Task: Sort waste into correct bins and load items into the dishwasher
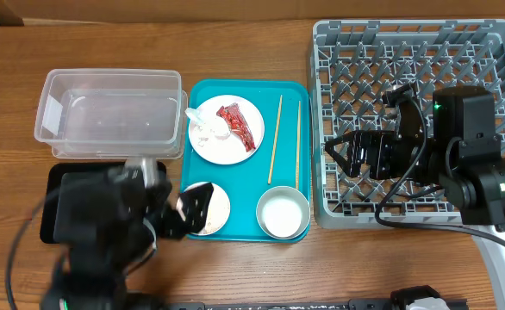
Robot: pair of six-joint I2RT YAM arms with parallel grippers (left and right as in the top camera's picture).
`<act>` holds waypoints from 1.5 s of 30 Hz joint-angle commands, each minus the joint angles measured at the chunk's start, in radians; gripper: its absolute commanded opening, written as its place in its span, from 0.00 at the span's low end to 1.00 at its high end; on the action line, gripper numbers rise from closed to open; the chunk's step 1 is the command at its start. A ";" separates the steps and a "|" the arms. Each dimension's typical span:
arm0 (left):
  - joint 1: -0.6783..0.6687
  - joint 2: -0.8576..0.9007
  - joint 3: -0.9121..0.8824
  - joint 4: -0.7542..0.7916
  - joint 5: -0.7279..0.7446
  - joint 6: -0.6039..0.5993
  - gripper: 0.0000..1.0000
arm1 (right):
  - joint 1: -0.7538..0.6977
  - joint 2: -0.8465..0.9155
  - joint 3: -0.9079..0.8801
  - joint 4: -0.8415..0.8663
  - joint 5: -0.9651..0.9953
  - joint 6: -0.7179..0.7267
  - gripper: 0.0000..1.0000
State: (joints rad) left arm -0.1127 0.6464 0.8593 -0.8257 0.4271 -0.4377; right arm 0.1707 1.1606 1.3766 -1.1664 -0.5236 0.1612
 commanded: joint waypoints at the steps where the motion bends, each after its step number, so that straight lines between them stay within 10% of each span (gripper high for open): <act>1: -0.040 0.272 0.226 -0.184 0.038 0.106 1.00 | 0.003 -0.011 0.026 0.007 -0.002 0.004 1.00; 8: -0.185 0.682 0.461 -0.310 0.265 0.172 1.00 | 0.003 -0.011 0.026 0.005 -0.002 0.004 1.00; 23: -0.618 1.092 0.464 -0.205 -0.360 -0.016 0.64 | 0.003 -0.011 0.026 -0.017 -0.001 0.004 1.00; 26: -0.643 1.137 0.464 -0.193 -0.359 -0.027 0.51 | 0.003 -0.011 0.026 -0.021 -0.001 0.004 1.00; 29: -0.642 1.147 0.467 -0.196 -0.356 -0.035 0.04 | 0.003 -0.011 0.026 -0.024 -0.001 0.003 1.00; 35: -0.571 1.049 0.533 -0.290 -0.343 -0.040 0.04 | 0.003 -0.010 0.026 -0.024 0.000 0.004 1.00; 40: -0.420 0.910 0.583 -0.314 -0.142 0.073 0.04 | 0.003 -0.006 0.025 -0.025 0.014 0.004 1.00; 45: -0.151 0.829 0.584 -0.284 0.421 0.246 0.04 | 0.018 0.006 0.023 -0.015 -0.051 -0.056 0.90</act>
State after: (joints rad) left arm -0.3927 1.5101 1.4288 -1.1122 0.4137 -0.3393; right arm 0.1722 1.1606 1.3766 -1.1934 -0.5217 0.1589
